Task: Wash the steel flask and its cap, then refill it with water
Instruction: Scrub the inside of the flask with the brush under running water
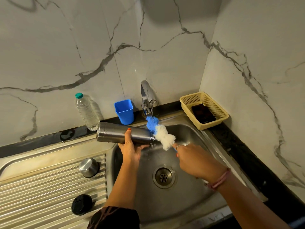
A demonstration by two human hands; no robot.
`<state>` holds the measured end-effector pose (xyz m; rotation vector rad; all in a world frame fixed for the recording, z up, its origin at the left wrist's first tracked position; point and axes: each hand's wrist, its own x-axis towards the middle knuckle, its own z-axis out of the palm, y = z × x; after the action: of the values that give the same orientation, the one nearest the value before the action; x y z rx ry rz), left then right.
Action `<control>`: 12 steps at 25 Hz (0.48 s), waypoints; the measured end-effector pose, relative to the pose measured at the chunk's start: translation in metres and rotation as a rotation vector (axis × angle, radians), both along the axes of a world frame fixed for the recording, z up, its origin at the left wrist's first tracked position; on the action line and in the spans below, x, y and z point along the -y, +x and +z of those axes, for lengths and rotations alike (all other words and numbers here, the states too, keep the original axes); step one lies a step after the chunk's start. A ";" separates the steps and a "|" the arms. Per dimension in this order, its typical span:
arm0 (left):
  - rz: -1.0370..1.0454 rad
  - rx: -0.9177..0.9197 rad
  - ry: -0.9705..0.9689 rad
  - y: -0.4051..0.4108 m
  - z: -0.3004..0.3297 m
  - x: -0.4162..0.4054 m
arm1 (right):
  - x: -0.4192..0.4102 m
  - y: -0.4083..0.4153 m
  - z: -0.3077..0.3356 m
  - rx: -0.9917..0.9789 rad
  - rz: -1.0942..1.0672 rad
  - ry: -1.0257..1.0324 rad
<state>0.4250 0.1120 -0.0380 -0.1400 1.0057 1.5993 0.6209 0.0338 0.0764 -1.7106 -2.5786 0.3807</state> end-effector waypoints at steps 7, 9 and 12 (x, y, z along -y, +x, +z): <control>-0.018 0.006 0.014 0.008 0.001 0.001 | 0.004 -0.004 0.012 -0.012 -0.031 0.021; -0.020 0.008 0.034 0.007 0.000 0.001 | 0.001 -0.007 0.010 -0.011 -0.048 -0.027; -0.028 0.000 0.057 0.005 -0.002 0.000 | 0.005 0.007 0.021 0.000 -0.041 -0.104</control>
<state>0.4298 0.1120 -0.0395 -0.0863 0.9575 1.6007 0.6276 0.0290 0.0969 -1.7913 -2.5620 0.5219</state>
